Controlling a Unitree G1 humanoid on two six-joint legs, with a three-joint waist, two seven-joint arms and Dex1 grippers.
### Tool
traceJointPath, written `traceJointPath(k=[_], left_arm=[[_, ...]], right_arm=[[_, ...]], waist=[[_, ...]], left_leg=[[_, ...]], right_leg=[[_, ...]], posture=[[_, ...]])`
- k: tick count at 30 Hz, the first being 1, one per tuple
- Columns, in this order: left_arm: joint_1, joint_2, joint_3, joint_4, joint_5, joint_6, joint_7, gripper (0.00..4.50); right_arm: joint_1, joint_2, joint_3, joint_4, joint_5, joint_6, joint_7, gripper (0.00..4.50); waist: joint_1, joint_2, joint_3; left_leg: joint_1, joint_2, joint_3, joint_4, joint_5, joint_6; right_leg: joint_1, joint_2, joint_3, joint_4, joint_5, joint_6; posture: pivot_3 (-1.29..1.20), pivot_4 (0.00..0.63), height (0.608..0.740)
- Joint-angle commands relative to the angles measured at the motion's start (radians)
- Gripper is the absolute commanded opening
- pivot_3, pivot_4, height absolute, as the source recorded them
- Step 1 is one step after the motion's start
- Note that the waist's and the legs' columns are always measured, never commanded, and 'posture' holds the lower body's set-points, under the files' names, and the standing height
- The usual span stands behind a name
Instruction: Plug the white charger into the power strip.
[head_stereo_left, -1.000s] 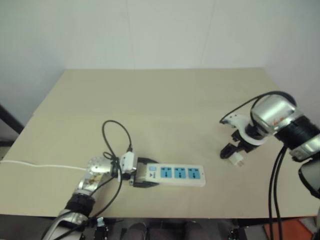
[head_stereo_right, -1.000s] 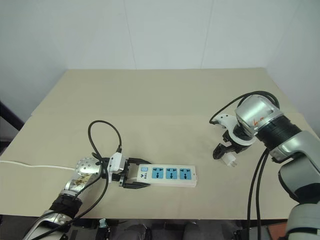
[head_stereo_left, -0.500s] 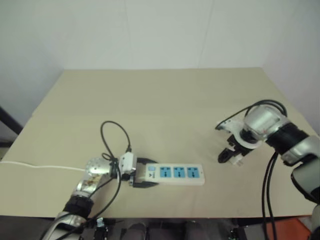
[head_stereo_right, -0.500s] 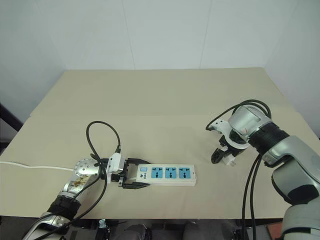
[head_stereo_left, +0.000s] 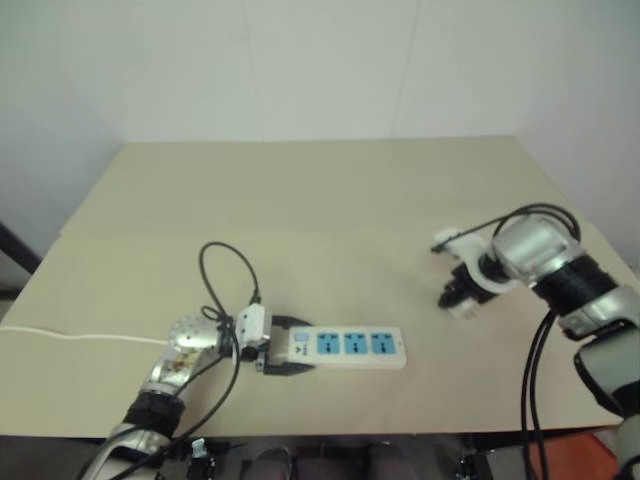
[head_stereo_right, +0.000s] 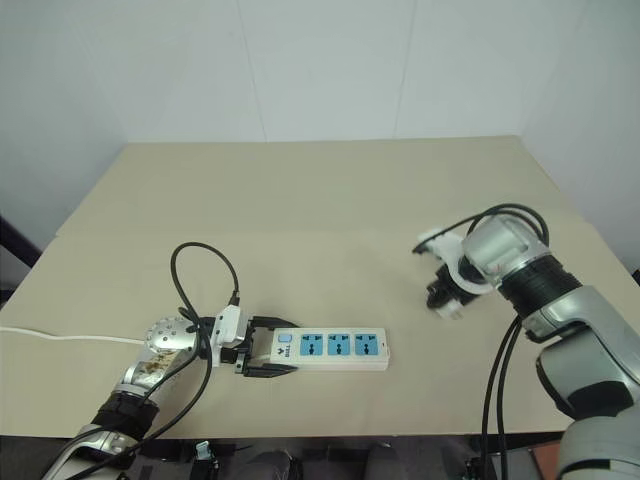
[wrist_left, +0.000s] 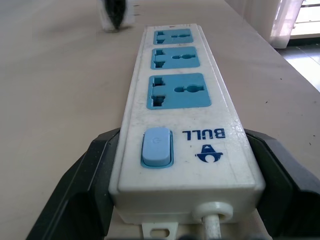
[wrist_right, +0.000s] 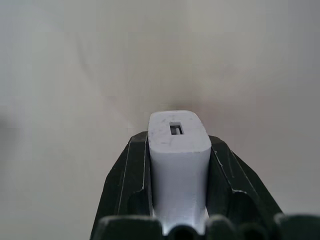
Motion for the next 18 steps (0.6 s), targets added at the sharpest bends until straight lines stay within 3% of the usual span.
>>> traceJointPath(k=[1, 5, 9, 13, 18], left_arm=[[0.011, 0.006, -0.03, 0.037, 0.052, 0.017, 0.021, 3.3], [-0.005, 0.008, -0.031, 0.053, 0.051, 0.015, 0.019, 3.3], [-0.023, 0.009, -0.033, 0.062, 0.048, 0.018, 0.017, 3.3], [-0.026, 0.013, -0.033, 0.061, 0.047, 0.02, 0.017, 3.3], [-0.026, 0.019, -0.03, 0.054, 0.047, 0.027, 0.017, 3.3]], right_arm=[[0.061, 0.034, -0.394, -0.138, 0.088, -0.24, -0.11, 1.09], [0.313, 0.132, -0.552, -0.427, 0.156, -0.481, -0.108, 1.09], [0.49, 0.24, -0.556, -0.618, 0.21, -0.641, -0.064, 1.09], [0.604, 0.332, -0.483, -0.627, 0.226, -0.838, 0.066, 1.09], [0.68, 0.424, -0.386, -0.535, 0.173, -1.032, 0.125, 1.09]], waist=[[0.006, 0.0, 0.0], [0.016, -0.004, -0.003], [0.013, -0.004, -0.003], [0.006, -0.004, -0.002], [0.0, -0.004, -0.002]], left_leg=[[0.0, 0.0, -0.001, 0.0, 0.0, 0.0], [0.0, 0.001, -0.002, -0.002, 0.0, 0.0], [0.001, 0.0, 0.0, 0.001, 0.0, 0.0], [0.007, 0.001, 0.0, 0.002, 0.001, 0.0], [0.015, 0.002, -0.001, 0.001, 0.0, 0.0]], right_leg=[[0.0, 0.0, 0.0, 0.0, 0.0, 0.0], [0.001, 0.001, -0.003, 0.0, 0.0, 0.001], [0.002, 0.001, 0.0, 0.003, 0.0, 0.001], [0.006, 0.001, 0.001, 0.005, 0.0, 0.001], [0.016, 0.003, 0.0, 0.003, -0.001, 0.001]], posture=[[0.0, 0.15, 0.74], [0.0, 0.15, 0.74], [0.0, 0.15, 0.74], [0.0, 0.15, 0.74], [0.0, 0.15, 0.74]])
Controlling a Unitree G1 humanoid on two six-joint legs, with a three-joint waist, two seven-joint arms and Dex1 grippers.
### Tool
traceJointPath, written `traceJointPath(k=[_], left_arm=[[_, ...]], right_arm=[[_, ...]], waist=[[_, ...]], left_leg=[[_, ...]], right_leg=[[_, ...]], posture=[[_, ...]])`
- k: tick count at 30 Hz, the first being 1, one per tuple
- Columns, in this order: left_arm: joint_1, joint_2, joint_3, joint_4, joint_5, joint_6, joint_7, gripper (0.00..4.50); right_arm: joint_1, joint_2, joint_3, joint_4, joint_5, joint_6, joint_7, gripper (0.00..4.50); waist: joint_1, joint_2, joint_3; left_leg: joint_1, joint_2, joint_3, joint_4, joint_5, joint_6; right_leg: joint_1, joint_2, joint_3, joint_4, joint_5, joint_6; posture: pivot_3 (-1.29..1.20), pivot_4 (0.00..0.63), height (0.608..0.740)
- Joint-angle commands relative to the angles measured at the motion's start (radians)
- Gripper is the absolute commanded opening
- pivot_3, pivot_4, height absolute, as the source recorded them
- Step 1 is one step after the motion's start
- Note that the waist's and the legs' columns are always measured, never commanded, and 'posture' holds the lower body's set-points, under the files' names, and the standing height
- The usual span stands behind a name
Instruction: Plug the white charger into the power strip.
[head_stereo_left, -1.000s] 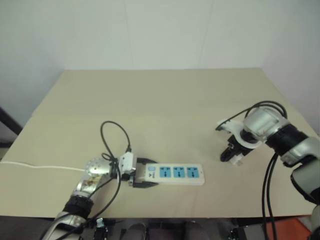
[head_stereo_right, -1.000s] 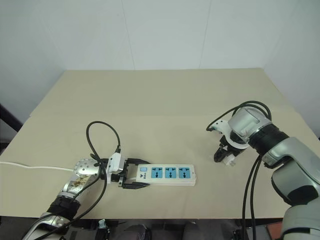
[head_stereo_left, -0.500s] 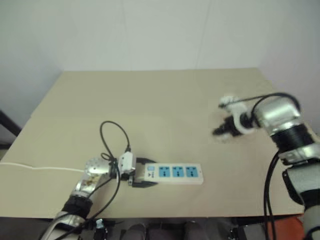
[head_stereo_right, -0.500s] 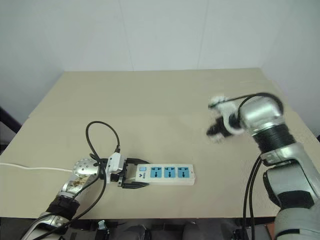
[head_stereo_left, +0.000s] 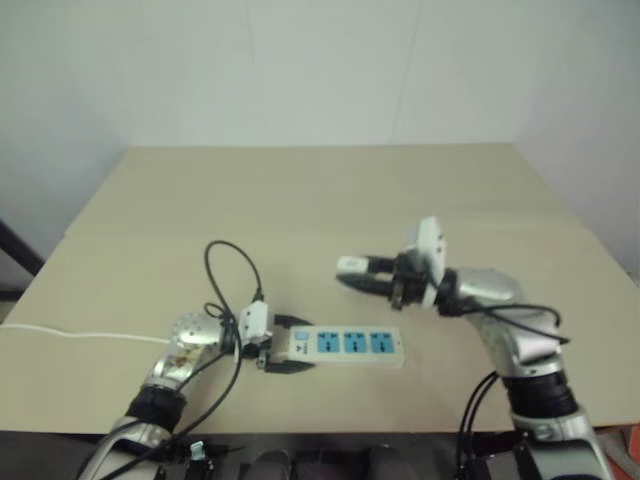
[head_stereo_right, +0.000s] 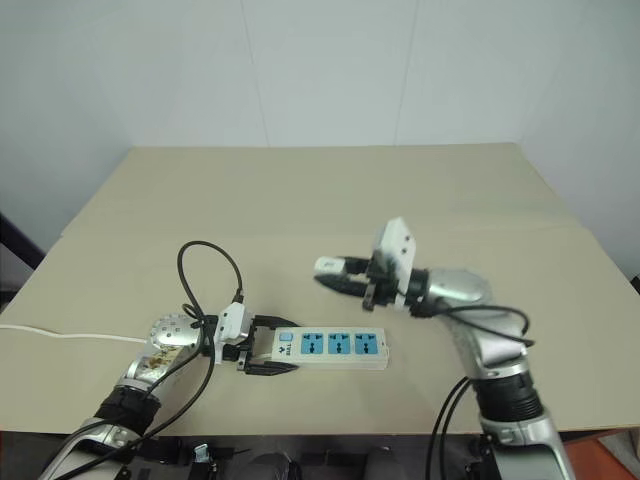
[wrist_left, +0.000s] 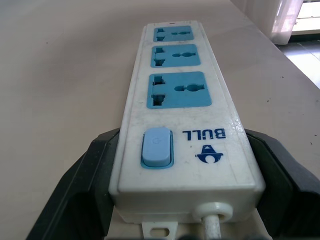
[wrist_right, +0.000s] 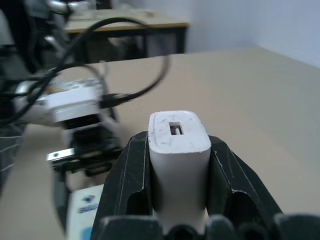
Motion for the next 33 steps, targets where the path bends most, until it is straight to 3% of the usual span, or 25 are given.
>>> traceJointPath(k=[1, 4, 33], left_arm=[[0.006, 0.013, -0.017, 0.013, 0.042, 0.014, 0.013, 3.3], [0.007, 0.017, -0.015, 0.012, 0.043, 0.014, 0.014, 3.3], [0.015, 0.025, -0.011, -0.012, 0.04, 0.032, 0.02, 3.3]], right_arm=[[0.023, 0.045, 0.029, 0.044, -0.014, -0.133, 0.033, 1.09], [0.042, 0.071, 0.051, 0.091, -0.031, -0.212, 0.058, 1.09], [0.048, 0.109, 0.095, 0.224, -0.057, -0.252, 0.103, 1.09]], waist=[[0.0, 0.0, 0.0], [-0.001, 0.0, 0.0], [-0.002, 0.0, 0.0]], left_leg=[[0.0, 0.0, 0.0, 0.0, 0.0, 0.0], [0.0, 0.0, 0.0, 0.0, 0.0, 0.0], [0.001, 0.0, 0.0, -0.002, 0.0, 0.0]], right_leg=[[0.0, 0.0, 0.0, 0.0, 0.0, 0.0], [0.0, 0.0, 0.0, 0.0, 0.0, 0.0], [0.0, 0.0, 0.0, 0.0, 0.0, -0.001]], posture=[[0.0, 0.15, 0.74], [0.0, 0.15, 0.74], [0.0, 0.15, 0.74]])
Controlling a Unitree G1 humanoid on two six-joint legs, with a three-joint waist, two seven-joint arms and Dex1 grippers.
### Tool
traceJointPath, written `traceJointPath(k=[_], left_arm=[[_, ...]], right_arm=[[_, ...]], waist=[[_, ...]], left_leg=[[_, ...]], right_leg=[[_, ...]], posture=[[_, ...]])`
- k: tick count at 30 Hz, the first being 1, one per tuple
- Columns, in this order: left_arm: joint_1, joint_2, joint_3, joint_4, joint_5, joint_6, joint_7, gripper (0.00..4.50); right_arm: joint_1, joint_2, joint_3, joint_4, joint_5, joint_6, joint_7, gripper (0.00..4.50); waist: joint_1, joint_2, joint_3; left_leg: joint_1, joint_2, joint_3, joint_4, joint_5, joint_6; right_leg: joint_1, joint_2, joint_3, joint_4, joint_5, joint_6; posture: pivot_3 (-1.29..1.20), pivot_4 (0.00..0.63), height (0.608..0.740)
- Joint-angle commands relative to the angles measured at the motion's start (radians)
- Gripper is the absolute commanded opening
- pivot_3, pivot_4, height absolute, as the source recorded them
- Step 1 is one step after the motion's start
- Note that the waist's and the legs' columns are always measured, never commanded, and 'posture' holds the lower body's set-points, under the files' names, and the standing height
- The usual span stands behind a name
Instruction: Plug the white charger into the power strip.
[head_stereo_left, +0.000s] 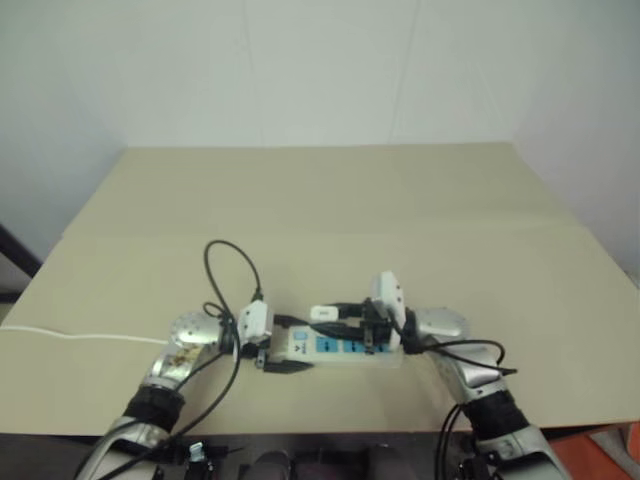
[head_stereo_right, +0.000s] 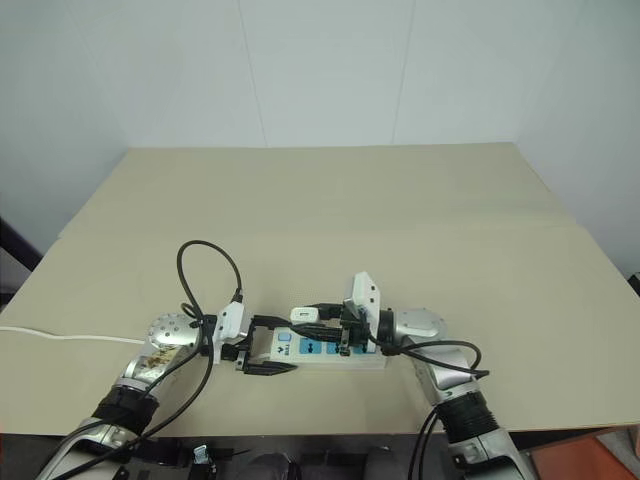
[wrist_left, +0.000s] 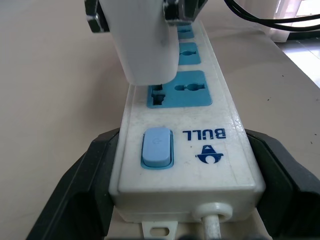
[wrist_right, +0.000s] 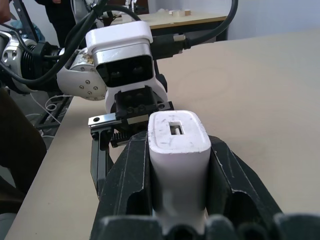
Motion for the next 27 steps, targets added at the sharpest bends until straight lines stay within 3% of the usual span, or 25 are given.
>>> traceJointPath(k=[1, 17, 27], left_arm=[[0.013, 0.016, -0.011, 0.003, 0.037, 0.012, 0.018, 3.3], [0.018, 0.026, -0.007, -0.004, 0.037, 0.017, 0.023, 3.3], [0.004, 0.032, -0.004, 0.011, 0.038, 0.011, 0.021, 3.3]], right_arm=[[-0.007, 0.009, 0.0, 0.002, -0.005, -0.031, 0.003, 1.09], [0.08, -0.045, 0.034, 0.228, -0.095, -0.195, 0.06, 1.09], [0.044, -0.057, 0.075, 0.323, -0.096, -0.154, 0.102, 1.09]], waist=[[0.0, 0.0, 0.0], [0.001, 0.0, 0.0], [0.001, 0.0, -0.001]], left_leg=[[0.0, 0.0, 0.0, 0.0, 0.0, 0.0], [0.008, 0.0, 0.0, -0.005, 0.0, 0.0], [0.012, 0.001, 0.0, -0.006, -0.001, 0.001]], right_leg=[[0.0, 0.0, 0.0, 0.0, 0.0, 0.0], [0.008, 0.0, 0.0, -0.007, 0.0, 0.0], [0.014, 0.001, -0.001, -0.01, -0.001, 0.001]], posture=[[0.0, 0.15, 0.74], [0.0, 0.15, 0.74], [0.0, 0.15, 0.74]])
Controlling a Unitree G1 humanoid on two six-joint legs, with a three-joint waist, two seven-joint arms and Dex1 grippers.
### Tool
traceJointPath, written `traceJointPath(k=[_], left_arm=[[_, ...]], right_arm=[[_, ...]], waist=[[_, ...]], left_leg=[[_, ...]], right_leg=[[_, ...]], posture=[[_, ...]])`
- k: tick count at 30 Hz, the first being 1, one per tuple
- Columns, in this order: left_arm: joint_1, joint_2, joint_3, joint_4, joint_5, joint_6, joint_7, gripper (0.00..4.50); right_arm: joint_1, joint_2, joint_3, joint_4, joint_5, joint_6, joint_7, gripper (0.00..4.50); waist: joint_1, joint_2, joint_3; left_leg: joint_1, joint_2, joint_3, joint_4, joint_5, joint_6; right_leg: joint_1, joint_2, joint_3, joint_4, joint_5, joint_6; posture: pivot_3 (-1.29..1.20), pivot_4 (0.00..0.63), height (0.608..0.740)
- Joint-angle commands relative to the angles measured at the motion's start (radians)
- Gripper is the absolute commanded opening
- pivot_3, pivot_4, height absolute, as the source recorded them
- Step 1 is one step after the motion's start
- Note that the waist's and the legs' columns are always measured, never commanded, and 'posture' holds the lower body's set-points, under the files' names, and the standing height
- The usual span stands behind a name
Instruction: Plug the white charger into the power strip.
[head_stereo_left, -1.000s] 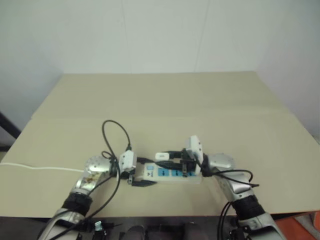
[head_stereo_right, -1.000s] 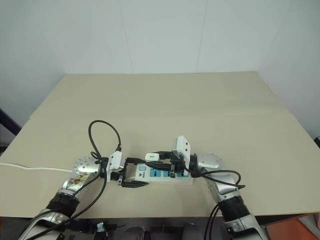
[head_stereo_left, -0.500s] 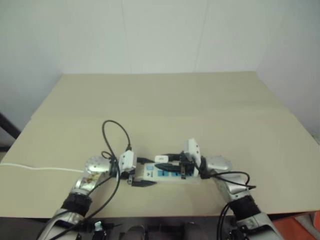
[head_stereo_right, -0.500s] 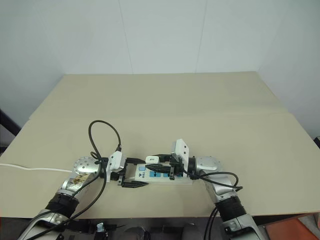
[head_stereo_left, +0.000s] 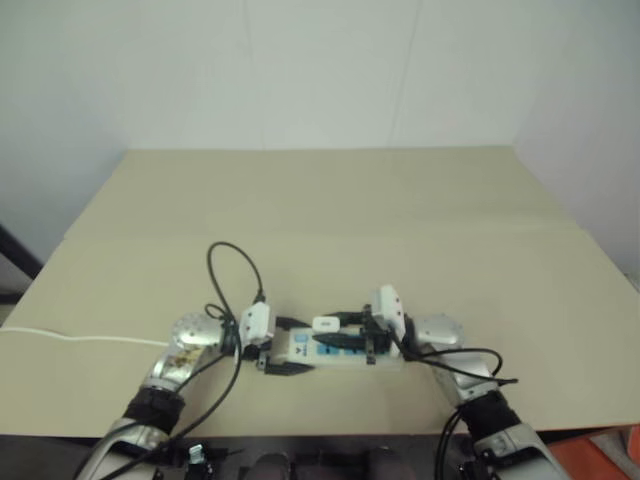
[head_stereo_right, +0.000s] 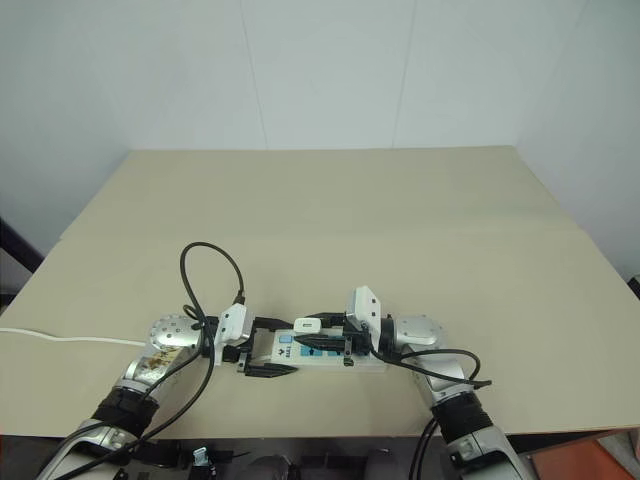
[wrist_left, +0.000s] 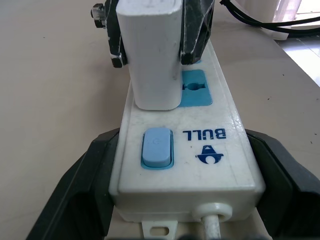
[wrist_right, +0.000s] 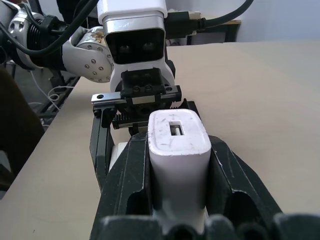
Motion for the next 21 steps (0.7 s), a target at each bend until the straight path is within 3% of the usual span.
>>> traceJointPath(k=[1, 12, 21], left_arm=[[-0.002, 0.029, 0.007, 0.018, 0.03, 0.006, 0.011, 3.3], [0.002, 0.04, 0.011, 0.013, 0.029, 0.005, 0.017, 3.3], [0.003, 0.048, 0.018, 0.01, 0.027, 0.005, 0.014, 3.3]], right_arm=[[0.052, -0.053, 0.035, 0.133, -0.074, 0.061, 0.027, 1.09], [0.096, -0.057, 0.022, 0.163, -0.066, 0.085, 0.005, 1.09], [0.117, -0.023, -0.031, 0.163, -0.058, -0.026, -0.08, 1.09]], waist=[[0.0, 0.0, -0.001], [0.001, -0.005, -0.01], [0.001, -0.011, -0.014]], left_leg=[[0.0, 0.0, 0.0, 0.0, 0.0, 0.0], [0.001, 0.0, -0.001, 0.0, -0.001, 0.0], [0.004, 0.001, -0.001, -0.001, -0.001, 0.0]], right_leg=[[0.0, 0.0, 0.0, 0.0, 0.0, 0.0], [0.002, 0.0, 0.0, -0.001, -0.002, 0.003], [0.004, 0.0, 0.0, -0.002, -0.004, 0.007]], posture=[[0.0, 0.15, 0.74], [0.0, 0.15, 0.74], [0.0, 0.15, 0.74]])
